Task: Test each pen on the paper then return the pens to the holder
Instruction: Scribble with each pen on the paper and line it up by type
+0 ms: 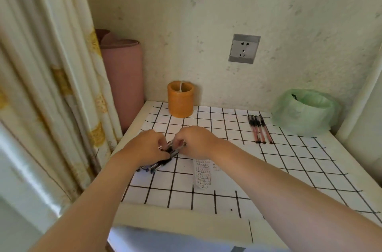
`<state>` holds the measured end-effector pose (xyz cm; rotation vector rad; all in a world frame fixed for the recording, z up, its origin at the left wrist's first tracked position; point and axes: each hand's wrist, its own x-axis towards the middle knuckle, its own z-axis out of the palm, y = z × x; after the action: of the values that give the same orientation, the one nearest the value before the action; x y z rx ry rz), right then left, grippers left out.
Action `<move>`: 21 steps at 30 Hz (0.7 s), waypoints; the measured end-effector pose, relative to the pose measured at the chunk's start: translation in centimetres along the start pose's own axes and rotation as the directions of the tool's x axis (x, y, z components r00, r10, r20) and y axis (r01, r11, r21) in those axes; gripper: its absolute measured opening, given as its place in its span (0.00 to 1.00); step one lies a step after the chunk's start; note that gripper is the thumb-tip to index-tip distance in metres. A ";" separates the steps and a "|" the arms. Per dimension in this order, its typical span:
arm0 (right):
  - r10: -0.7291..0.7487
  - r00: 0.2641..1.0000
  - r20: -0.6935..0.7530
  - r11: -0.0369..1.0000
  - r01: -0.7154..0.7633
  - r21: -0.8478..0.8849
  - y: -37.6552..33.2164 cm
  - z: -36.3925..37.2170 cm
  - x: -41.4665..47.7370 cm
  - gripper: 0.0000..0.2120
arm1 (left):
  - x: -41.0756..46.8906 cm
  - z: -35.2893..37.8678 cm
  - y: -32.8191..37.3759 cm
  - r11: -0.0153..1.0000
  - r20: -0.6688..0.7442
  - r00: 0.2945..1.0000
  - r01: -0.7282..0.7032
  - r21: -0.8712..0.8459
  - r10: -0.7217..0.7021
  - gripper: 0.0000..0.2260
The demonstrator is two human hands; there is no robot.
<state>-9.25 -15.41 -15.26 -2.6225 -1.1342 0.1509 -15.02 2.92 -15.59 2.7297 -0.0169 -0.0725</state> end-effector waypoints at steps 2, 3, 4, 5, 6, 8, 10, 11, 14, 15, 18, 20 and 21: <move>-0.054 0.999 0.004 0.996 0.055 -0.069 -0.5 0.5 0.3 0.08 | -0.7 0.2 -0.6 1.000 0.072 0.997 0.005 -0.028 -0.003 0.14; -0.076 0.997 0.003 0.991 0.076 -0.106 -0.7 0.8 0.4 0.08 | -0.9 0.3 -0.8 0.999 0.088 0.996 -0.004 -0.034 0.007 0.15; -0.093 0.996 -0.003 0.986 0.092 -0.136 -0.9 1.0 0.5 0.08 | -1.0 0.5 -0.9 0.999 0.091 0.996 -0.017 -0.031 0.020 0.15; -0.106 0.994 -0.013 0.982 0.103 -0.158 -1.1 1.1 0.5 0.08 | -1.0 0.6 -1.0 0.999 0.085 0.996 -0.031 -0.022 0.033 0.15; -0.119 0.993 -0.024 0.980 0.113 -0.167 -1.3 1.3 0.6 0.07 | -1.1 0.7 -1.0 0.999 0.077 0.996 -0.043 -0.019 0.045 0.15; -0.149 0.988 -0.035 0.976 0.141 -0.167 -1.5 1.4 0.4 0.07 | -1.1 0.7 -1.2 0.998 0.069 0.996 -0.054 -0.041 0.057 0.16; -0.191 0.981 -0.023 0.962 0.183 -0.204 -1.6 1.4 0.3 0.08 | -1.1 0.7 -1.4 0.996 0.077 0.995 -0.059 -0.064 0.064 0.16; -0.217 0.976 -0.011 0.948 0.208 -0.241 -1.7 1.4 0.3 0.09 | -1.2 0.7 -1.6 0.996 0.083 0.994 -0.065 -0.067 0.070 0.16; -0.271 0.963 0.014 0.897 0.257 -0.360 -1.9 1.9 0.5 0.14 | -1.2 0.6 -1.9 0.992 0.106 0.991 -0.068 -0.105 0.080 0.14; -0.284 0.959 0.005 0.884 0.264 -0.386 -1.8 2.1 0.5 0.14 | -1.2 0.5 -2.1 0.990 0.111 0.990 -0.069 -0.126 0.083 0.14; -0.317 0.947 -0.056 0.878 0.271 -0.395 -1.6 2.0 0.5 0.12 | -1.3 0.3 -2.5 0.982 0.104 0.990 -0.073 -0.175 0.092 0.13; -0.353 0.929 -0.108 0.871 0.284 -0.400 -1.7 1.5 0.6 0.11 | -1.4 0.3 -2.6 0.981 0.085 0.992 -0.081 -0.176 0.097 0.14; -0.363 0.923 -0.129 0.870 0.286 -0.403 -1.8 1.2 0.6 0.11 | -1.4 0.3 -2.7 0.983 0.077 0.992 -0.085 -0.165 0.098 0.14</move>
<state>-10.33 -13.54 -15.87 -2.6200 -1.6453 -0.4369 -16.48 5.26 -16.86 2.5585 -0.1542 -0.1569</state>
